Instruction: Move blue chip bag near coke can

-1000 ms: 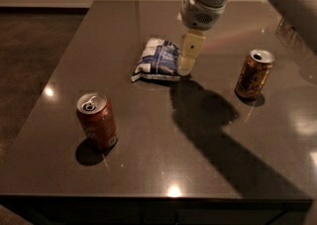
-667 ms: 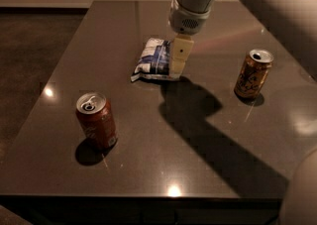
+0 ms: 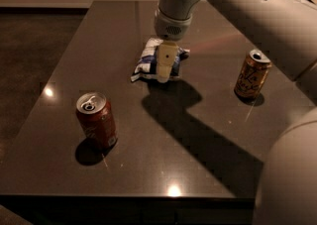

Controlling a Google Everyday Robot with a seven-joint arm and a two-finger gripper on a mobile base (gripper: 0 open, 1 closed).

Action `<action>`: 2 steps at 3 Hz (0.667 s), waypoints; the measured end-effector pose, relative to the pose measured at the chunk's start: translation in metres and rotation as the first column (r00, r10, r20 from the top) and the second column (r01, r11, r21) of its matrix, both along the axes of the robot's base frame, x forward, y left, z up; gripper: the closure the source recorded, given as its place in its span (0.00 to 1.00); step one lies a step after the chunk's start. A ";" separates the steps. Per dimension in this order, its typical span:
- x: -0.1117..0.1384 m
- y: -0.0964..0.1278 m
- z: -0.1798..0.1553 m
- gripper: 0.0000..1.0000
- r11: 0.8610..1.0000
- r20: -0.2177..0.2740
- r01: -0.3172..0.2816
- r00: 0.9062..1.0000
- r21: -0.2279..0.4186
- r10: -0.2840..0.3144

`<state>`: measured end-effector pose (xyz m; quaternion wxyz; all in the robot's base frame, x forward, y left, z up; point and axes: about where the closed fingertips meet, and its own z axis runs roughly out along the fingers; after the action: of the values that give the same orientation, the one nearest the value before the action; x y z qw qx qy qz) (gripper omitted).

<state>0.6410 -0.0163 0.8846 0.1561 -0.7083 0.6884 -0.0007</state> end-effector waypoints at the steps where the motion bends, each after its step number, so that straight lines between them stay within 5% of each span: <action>1: 0.003 0.009 -0.011 0.00 1.000 -0.025 -0.001 1.000 -0.017 0.001; 2: 0.009 0.011 -0.020 0.00 1.000 -0.049 0.014 0.999 -0.027 -0.016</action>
Offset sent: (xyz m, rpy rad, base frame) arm 0.0137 0.0108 -0.0266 -0.0386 0.0777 -0.0377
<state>0.6497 -0.0054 0.8648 0.1298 -0.7050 0.6972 0.0063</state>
